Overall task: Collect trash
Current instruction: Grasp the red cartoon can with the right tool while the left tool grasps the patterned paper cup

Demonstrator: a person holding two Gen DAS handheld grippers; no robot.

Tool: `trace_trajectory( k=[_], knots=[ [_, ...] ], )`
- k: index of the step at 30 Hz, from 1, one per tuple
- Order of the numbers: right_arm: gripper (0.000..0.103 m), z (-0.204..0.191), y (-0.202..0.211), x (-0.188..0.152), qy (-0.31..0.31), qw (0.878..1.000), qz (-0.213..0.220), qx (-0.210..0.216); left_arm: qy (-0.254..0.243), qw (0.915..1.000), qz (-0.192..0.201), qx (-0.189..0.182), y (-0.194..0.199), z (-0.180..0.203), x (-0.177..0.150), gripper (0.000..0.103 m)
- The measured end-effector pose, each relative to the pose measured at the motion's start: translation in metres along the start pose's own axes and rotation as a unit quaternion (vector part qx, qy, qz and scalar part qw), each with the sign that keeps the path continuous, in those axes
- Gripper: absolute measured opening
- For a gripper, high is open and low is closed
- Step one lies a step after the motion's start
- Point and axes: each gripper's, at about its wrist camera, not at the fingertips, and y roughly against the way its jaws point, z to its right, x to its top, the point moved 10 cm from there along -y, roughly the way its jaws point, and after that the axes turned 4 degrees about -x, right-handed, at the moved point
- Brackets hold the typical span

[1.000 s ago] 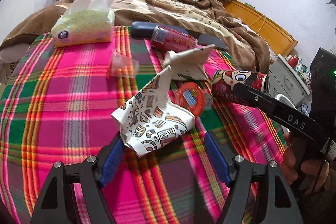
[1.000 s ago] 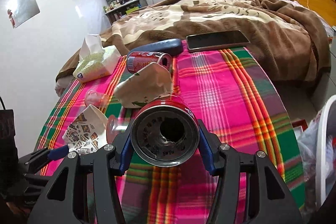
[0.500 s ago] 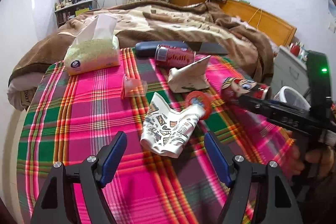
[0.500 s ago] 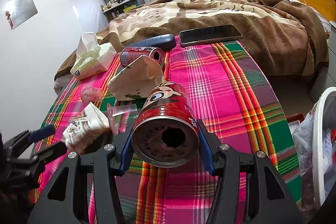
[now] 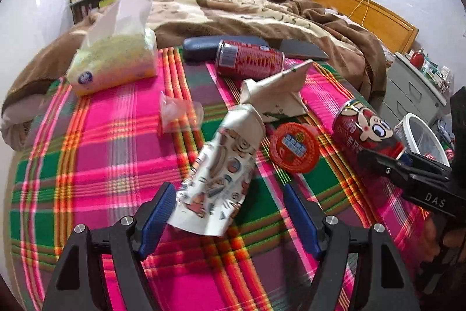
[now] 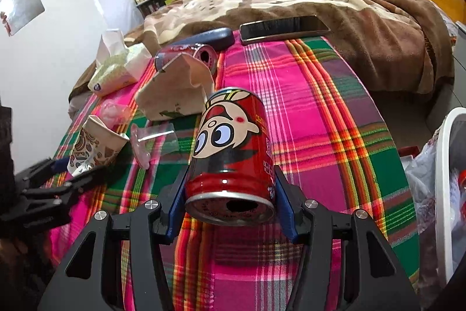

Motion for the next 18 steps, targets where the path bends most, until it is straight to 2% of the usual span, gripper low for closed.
trace_trajectory(
  k=[2, 5, 10, 14, 18],
  knots=[
    [0.055, 0.001, -0.002, -0.001, 0.001, 1.000, -0.007, -0.003, -0.005, 1.0000, 0.005, 0.005, 0.003, -0.002, 0.002, 0.076],
    [0.055, -0.001, -0.003, -0.002, 0.010, 1.000, -0.009, -0.006, -0.010, 0.9993, 0.005, 0.036, 0.001, -0.013, 0.003, 0.076],
    [0.055, 0.001, -0.002, -0.001, 0.015, 1.000, -0.006, -0.011, 0.008, 0.9999, -0.007, 0.011, -0.004, -0.020, 0.000, 0.076],
    [0.056, 0.002, -0.005, 0.000, 0.017, 1.000, -0.008, -0.017, 0.027, 0.9988, -0.025, -0.031, -0.015, -0.015, -0.001, 0.076],
    [0.056, 0.002, -0.006, 0.001, 0.024, 0.999, -0.007, -0.022, 0.030, 0.9988, -0.026, -0.029, -0.020, -0.014, -0.003, 0.076]
  ],
)
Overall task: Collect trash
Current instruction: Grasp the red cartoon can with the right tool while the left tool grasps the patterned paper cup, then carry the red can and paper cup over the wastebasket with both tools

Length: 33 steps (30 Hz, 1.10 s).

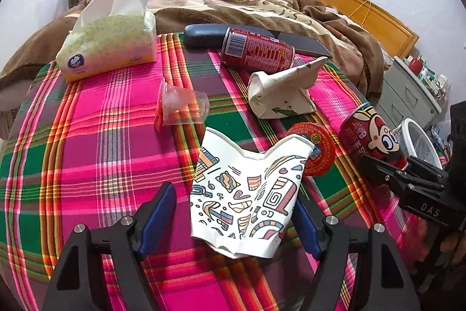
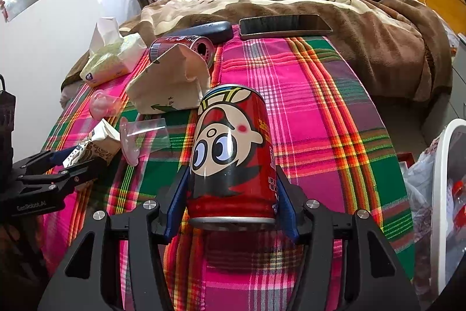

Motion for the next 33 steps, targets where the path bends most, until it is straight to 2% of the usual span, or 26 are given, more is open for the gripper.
trace_trajectory(
  k=[1, 3, 4, 5, 14, 33],
  knots=[
    [0.056, 0.000, -0.001, 0.000, 0.001, 1.000, -0.001, -0.001, 0.002, 1.0000, 0.001, 0.000, 0.000, 0.000, 0.000, 0.076],
    [0.056, 0.000, -0.002, 0.001, 0.002, 1.000, -0.001, -0.002, 0.008, 1.0000, 0.004, -0.001, 0.001, 0.000, 0.001, 0.066],
    [0.056, 0.000, -0.002, 0.002, 0.004, 1.000, 0.000, -0.003, 0.009, 1.0000, 0.004, 0.000, 0.002, -0.001, 0.000, 0.057],
    [0.056, -0.001, -0.002, 0.002, 0.005, 1.000, 0.000, -0.004, 0.006, 1.0000, 0.004, 0.003, 0.002, 0.000, 0.000, 0.056],
    [0.054, 0.002, 0.001, 0.001, -0.006, 1.000, 0.007, 0.007, 0.006, 0.9997, 0.020, 0.012, 0.012, 0.007, 0.002, 0.054],
    [0.054, 0.016, 0.042, 0.004, -0.021, 0.998, 0.051, 0.017, -0.009, 0.9980, 0.062, 0.007, 0.058, 0.067, 0.007, 0.054]
  ],
)
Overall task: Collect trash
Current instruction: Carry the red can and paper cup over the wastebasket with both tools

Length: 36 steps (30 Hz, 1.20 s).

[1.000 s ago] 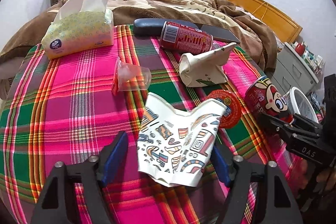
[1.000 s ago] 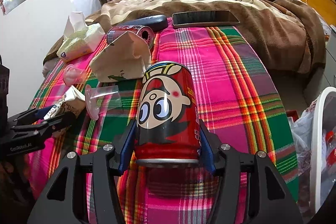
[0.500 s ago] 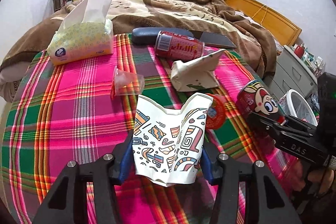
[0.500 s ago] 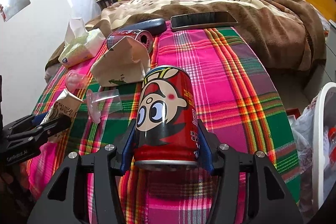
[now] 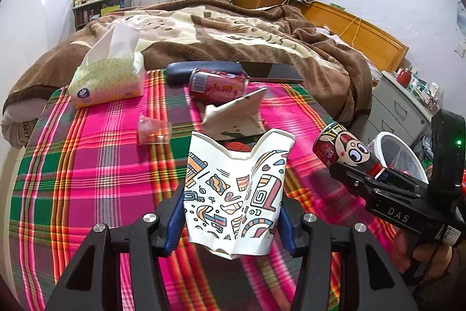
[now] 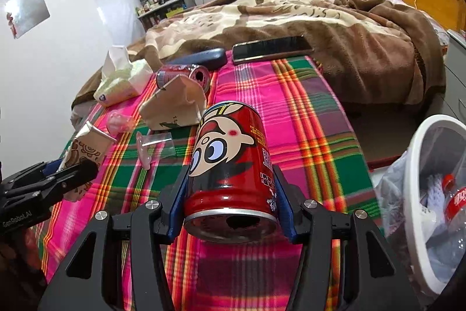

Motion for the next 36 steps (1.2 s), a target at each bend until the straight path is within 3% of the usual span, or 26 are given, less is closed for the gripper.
trace_trajectory(
  k=[20, 36],
  knots=[
    [0.054, 0.079, 0.070, 0.006, -0.036, 0.997, 0.059, -0.041, -0.065, 0.9970, 0.021, -0.037, 0.009, 0.129, 0.004, 0.054],
    [0.054, 0.167, 0.101, -0.003, -0.082, 0.988, 0.069, -0.110, -0.108, 0.9899, 0.000, -0.091, -0.027, 0.247, 0.000, 0.054]
  ],
)
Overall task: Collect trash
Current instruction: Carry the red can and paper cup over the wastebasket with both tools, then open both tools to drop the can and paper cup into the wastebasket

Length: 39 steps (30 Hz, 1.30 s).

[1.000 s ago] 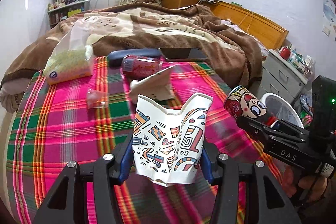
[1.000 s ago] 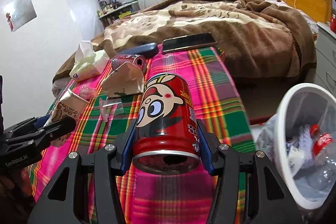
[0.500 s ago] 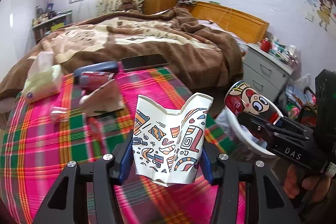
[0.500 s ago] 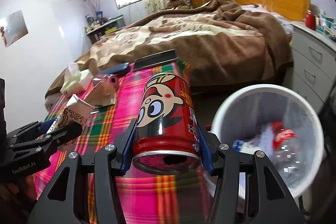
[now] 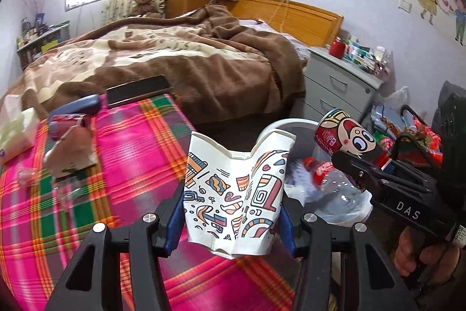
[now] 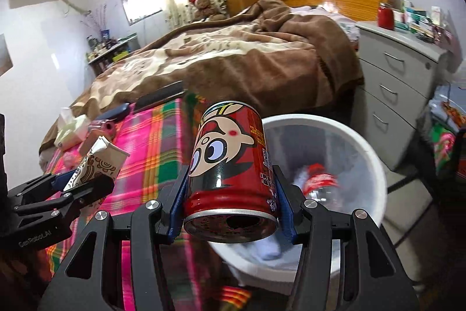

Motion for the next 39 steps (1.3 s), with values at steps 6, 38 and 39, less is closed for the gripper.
trace_trajectory(
  k=[6, 38, 39],
  knots=[
    [0.054, 0.034, -0.003, -0.005, -0.010, 0.999, -0.015, -0.031, -0.014, 0.9995, -0.014, -0.024, -0.026, 0.035, 0.004, 0.054],
    [0.065, 0.081, -0.013, -0.017, -0.020, 0.997, -0.047, -0.064, -0.009, 0.9977, -0.041, -0.053, -0.079, 0.075, 0.007, 0.076],
    [0.065, 0.080, -0.015, -0.016, -0.021, 0.997, -0.048, -0.064, -0.008, 0.9978, -0.041, -0.051, -0.077, 0.073, 0.007, 0.076]
  ],
)
